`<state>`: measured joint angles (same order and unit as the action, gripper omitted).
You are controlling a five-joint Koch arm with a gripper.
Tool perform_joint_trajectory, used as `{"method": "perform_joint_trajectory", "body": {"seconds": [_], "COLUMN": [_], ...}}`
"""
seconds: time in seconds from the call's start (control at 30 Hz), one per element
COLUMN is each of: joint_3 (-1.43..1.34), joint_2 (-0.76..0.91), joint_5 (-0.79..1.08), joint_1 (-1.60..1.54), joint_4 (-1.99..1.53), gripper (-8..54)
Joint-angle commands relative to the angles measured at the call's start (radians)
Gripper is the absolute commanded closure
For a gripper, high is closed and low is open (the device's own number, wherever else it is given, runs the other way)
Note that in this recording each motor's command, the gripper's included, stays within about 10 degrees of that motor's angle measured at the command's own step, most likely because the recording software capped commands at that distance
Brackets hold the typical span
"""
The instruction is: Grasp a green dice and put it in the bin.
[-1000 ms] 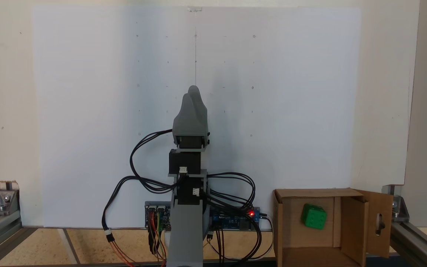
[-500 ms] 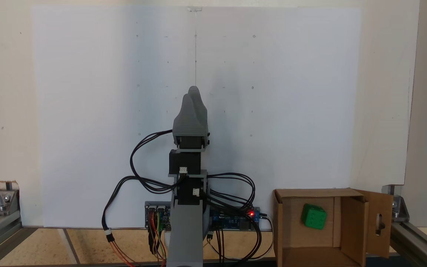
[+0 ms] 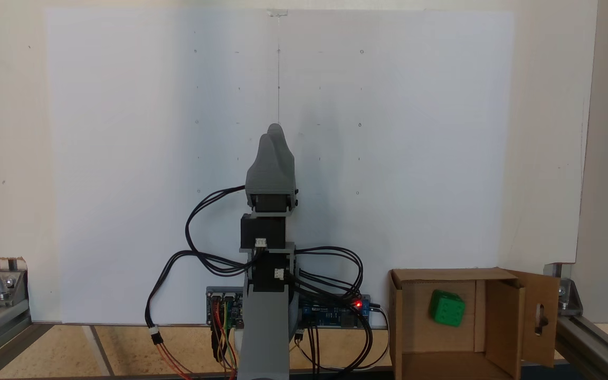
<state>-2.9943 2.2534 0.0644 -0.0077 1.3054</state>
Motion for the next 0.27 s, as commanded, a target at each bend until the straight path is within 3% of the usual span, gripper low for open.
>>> {"method": "perform_joint_trajectory", "body": {"seconds": [0.0, 0.23], "joint_3": [0.009, -0.008], "joint_2": [0.109, 0.109], "joint_5": [-0.038, -0.038], "joint_1": [-0.006, -0.021], "joint_4": [0.057, 0.058], "gripper": [1.0, 1.0]}}
